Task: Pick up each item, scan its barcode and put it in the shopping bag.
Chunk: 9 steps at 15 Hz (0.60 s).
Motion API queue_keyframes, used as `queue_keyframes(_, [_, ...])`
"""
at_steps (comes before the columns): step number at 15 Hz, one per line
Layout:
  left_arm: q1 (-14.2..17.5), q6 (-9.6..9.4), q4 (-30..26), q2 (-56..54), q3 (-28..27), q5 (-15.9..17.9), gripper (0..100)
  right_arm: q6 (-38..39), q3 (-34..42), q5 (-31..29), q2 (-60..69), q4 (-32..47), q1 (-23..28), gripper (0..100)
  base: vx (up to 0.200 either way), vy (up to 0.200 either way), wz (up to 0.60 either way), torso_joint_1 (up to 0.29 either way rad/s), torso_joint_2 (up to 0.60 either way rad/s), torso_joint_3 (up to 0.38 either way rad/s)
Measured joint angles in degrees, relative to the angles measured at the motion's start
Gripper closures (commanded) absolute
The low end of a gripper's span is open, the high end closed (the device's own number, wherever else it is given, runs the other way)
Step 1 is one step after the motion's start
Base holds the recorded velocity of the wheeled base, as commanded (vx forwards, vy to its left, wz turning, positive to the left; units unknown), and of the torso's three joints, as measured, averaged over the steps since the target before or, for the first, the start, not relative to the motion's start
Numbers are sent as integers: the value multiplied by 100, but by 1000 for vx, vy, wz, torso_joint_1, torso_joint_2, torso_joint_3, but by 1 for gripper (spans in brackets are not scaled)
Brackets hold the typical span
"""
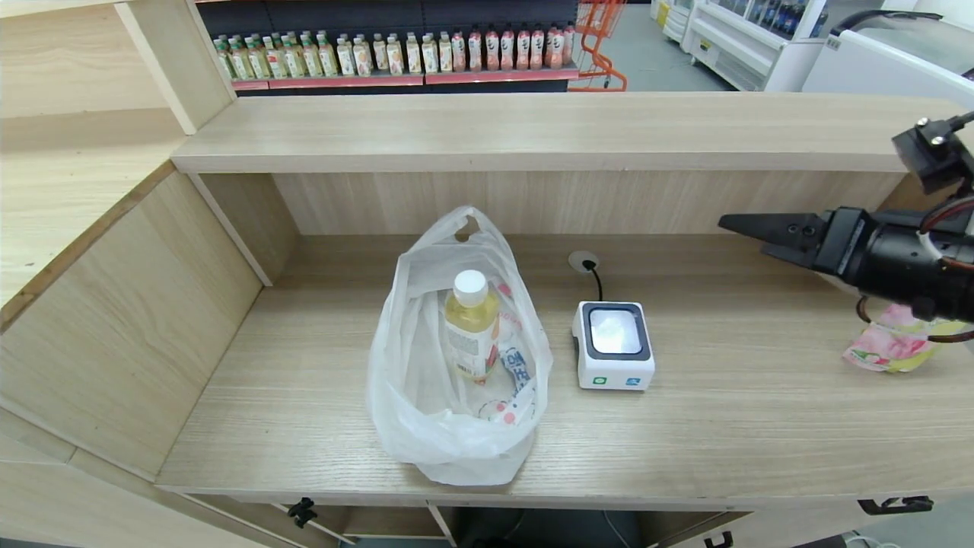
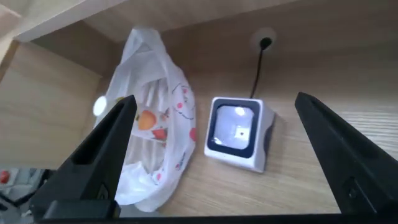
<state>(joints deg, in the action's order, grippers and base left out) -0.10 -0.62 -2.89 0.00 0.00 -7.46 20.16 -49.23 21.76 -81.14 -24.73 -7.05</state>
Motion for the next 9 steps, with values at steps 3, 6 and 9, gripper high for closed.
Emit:
queue_keyframes(3, [0, 2, 0, 2, 0, 2, 0, -288, 85, 2, 291, 183, 556, 0, -200, 0, 0, 6, 7, 2])
queue_keyframes(6, [5, 2, -1, 2, 0, 2, 0, -260, 110, -367, 438, 332, 939, 0, 0, 0, 0, 0, 0, 0])
queue_keyframes(9, [2, -9, -1, 2, 0, 5, 0, 455, -143, -633, 474, 955, 1101, 0, 0, -67, 0, 4, 2, -2])
